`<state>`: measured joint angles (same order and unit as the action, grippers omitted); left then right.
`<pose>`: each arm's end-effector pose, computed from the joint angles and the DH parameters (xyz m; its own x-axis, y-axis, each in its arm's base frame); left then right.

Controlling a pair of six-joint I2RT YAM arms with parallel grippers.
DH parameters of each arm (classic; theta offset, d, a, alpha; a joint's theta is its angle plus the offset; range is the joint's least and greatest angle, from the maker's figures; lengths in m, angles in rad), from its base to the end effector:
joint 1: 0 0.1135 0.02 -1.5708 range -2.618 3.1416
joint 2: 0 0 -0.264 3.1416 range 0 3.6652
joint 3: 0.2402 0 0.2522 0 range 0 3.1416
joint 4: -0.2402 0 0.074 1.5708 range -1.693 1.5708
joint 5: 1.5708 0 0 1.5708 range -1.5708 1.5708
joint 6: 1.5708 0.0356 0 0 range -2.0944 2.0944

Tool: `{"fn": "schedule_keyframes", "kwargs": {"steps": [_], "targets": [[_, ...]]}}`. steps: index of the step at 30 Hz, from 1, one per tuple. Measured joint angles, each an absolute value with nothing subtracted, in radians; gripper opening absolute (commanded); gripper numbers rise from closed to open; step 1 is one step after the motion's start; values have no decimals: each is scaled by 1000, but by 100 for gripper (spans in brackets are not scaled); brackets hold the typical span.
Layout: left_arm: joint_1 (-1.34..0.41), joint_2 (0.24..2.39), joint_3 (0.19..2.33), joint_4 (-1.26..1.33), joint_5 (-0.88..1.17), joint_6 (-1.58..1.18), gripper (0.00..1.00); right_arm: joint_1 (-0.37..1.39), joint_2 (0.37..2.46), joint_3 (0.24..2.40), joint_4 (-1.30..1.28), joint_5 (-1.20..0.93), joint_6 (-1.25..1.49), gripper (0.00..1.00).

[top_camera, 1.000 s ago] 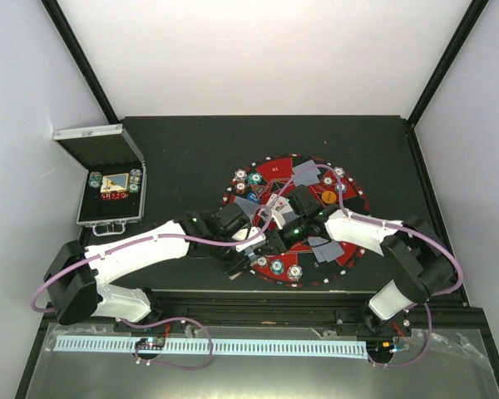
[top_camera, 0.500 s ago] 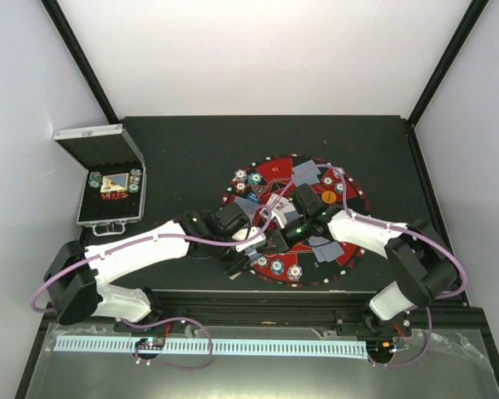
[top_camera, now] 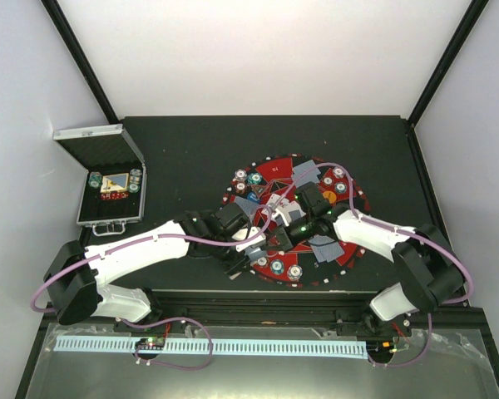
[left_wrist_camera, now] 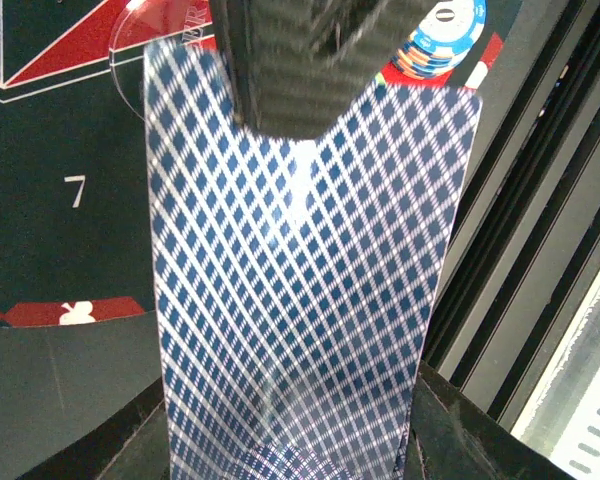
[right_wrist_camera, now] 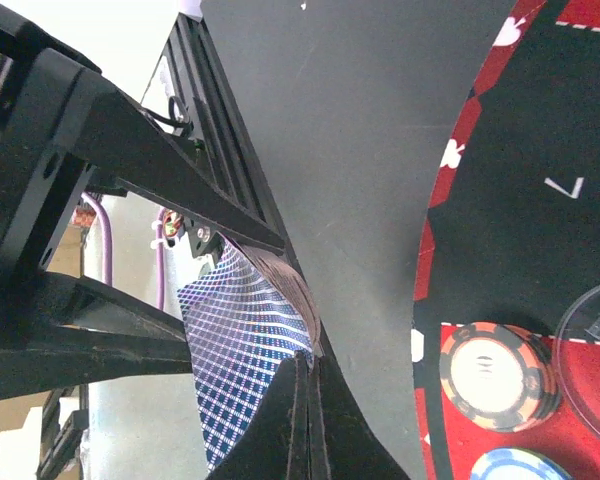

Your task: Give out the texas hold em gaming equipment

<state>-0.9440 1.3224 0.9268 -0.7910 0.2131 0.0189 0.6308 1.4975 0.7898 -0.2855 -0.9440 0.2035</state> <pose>0.1376 -0.2029 0.2295 -0.5278 0.7604 -0.3785 0.8482 0.4948 -0.1890 0.2072 0.1870 0.1836 -0.8047 -0.4409 -0.3976 -0.5518 0.3083 0.7749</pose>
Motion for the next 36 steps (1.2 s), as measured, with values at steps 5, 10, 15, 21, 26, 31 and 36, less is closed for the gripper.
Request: {"fn": "schedule_keyframes", "kwargs": {"steps": [5, 10, 15, 21, 26, 31, 36], "targets": [[-944, 1322, 927, -791, 213, 19, 50, 601, 1465, 790, -323, -937, 180, 1], [-944, 1322, 927, -791, 213, 19, 50, 571, 1441, 790, -356, -921, 163, 1], [-944, 1322, 927, -792, 213, 19, 50, 559, 1393, 790, -398, -873, 159, 1], [-944, 1322, 927, -792, 210, 19, 50, 531, 1314, 790, -458, -799, 160, 1], [-944, 1322, 927, -792, 209, 19, 50, 463, 1235, 799, -525, -713, 170, 1], [-944, 1322, 927, -792, 209, 19, 50, 429, 1184, 830, -580, -576, 182, 1], [-944, 1322, 927, -792, 209, 19, 50, 424, 1196, 841, -588, -491, 189, 1]]}}
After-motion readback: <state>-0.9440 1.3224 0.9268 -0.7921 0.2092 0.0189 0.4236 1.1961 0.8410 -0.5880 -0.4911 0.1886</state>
